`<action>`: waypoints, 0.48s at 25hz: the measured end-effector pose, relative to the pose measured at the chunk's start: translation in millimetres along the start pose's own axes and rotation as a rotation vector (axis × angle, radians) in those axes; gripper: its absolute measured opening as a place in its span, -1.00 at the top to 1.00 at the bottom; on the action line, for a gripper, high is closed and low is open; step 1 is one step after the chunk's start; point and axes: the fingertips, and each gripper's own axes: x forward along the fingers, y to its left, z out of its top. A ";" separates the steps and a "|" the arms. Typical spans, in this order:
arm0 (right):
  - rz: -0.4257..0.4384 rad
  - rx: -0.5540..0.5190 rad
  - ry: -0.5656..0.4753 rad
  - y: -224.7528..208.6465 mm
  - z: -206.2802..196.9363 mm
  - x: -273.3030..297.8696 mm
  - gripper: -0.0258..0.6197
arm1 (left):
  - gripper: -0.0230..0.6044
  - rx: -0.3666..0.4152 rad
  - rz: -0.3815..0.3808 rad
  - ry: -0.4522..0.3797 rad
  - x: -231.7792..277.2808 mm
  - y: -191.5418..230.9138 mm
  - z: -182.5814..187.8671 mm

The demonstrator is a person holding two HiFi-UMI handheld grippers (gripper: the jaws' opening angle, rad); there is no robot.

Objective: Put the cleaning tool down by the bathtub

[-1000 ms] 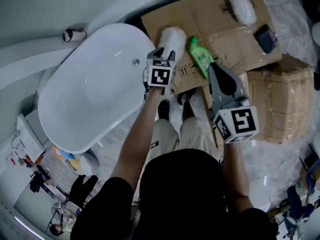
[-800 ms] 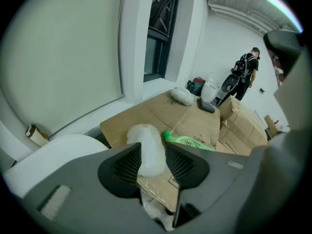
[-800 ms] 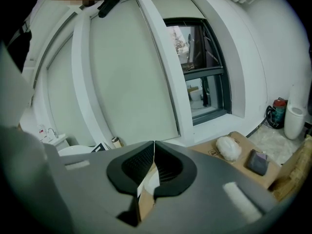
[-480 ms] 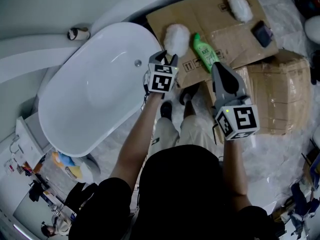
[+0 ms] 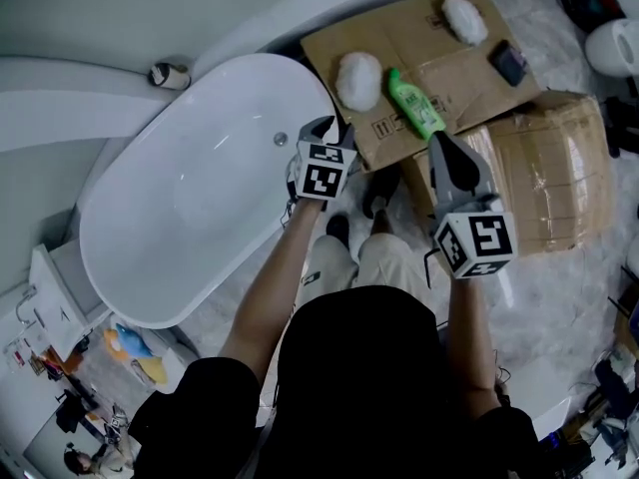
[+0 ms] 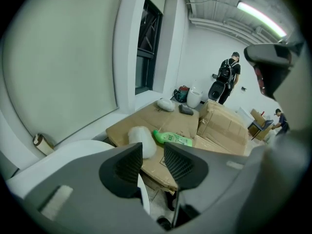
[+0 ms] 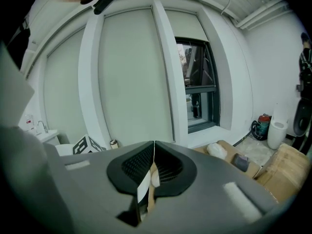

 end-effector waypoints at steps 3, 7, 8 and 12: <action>-0.029 -0.011 -0.016 14.5 2.2 -18.9 0.89 | 0.51 0.016 -0.011 -0.038 -25.9 -1.3 1.2; -0.066 -0.016 -0.042 33.9 5.9 -42.6 0.89 | 0.55 0.035 -0.029 -0.093 -61.0 -4.3 5.3; -0.074 -0.017 -0.049 38.1 6.8 -48.6 0.89 | 0.55 0.040 -0.034 -0.108 -69.7 -6.1 6.5; -0.105 -0.023 -0.074 51.7 10.2 -71.7 0.89 | 0.57 0.068 -0.051 -0.160 -102.9 -15.0 11.3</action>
